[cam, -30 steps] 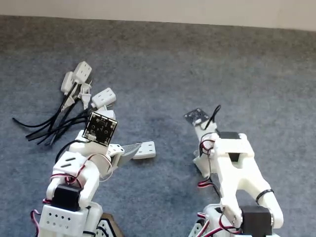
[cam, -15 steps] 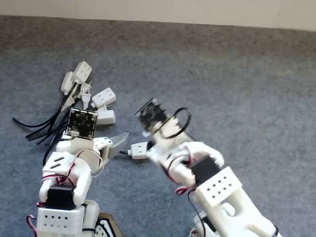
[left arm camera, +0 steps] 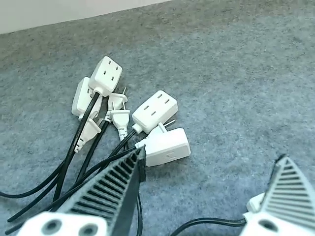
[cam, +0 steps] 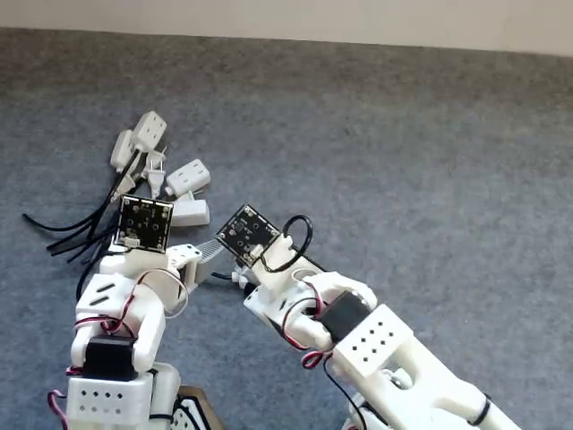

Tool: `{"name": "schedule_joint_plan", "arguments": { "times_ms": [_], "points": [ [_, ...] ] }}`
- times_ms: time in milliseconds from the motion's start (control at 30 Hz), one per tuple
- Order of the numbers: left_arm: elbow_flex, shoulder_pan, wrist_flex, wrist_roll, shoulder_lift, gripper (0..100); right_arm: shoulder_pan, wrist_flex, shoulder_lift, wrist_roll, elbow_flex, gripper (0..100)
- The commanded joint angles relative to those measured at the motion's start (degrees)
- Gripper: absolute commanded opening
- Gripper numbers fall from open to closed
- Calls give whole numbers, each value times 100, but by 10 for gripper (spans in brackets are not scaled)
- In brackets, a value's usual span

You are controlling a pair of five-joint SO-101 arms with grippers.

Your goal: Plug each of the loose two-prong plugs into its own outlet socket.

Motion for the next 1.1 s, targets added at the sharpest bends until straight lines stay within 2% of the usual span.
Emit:
{"name": "schedule_joint_plan", "arguments": {
  "times_ms": [0,200,333,567,1067],
  "points": [
    [-251,286,-97,53,-13,386,66,-163,92,-53,-171,5],
    [-127,611,-97,26,-4,386,75,-136,57,-53,-277,5],
    [75,690,-114,9,-4,386,101,382,57,-53,-752,5],
    [189,690,-88,9,-4,386,646,892,57,-176,-1446,5],
    [295,980,-88,-193,-4,354,664,1604,57,-158,-2334,5]
  ]
}}
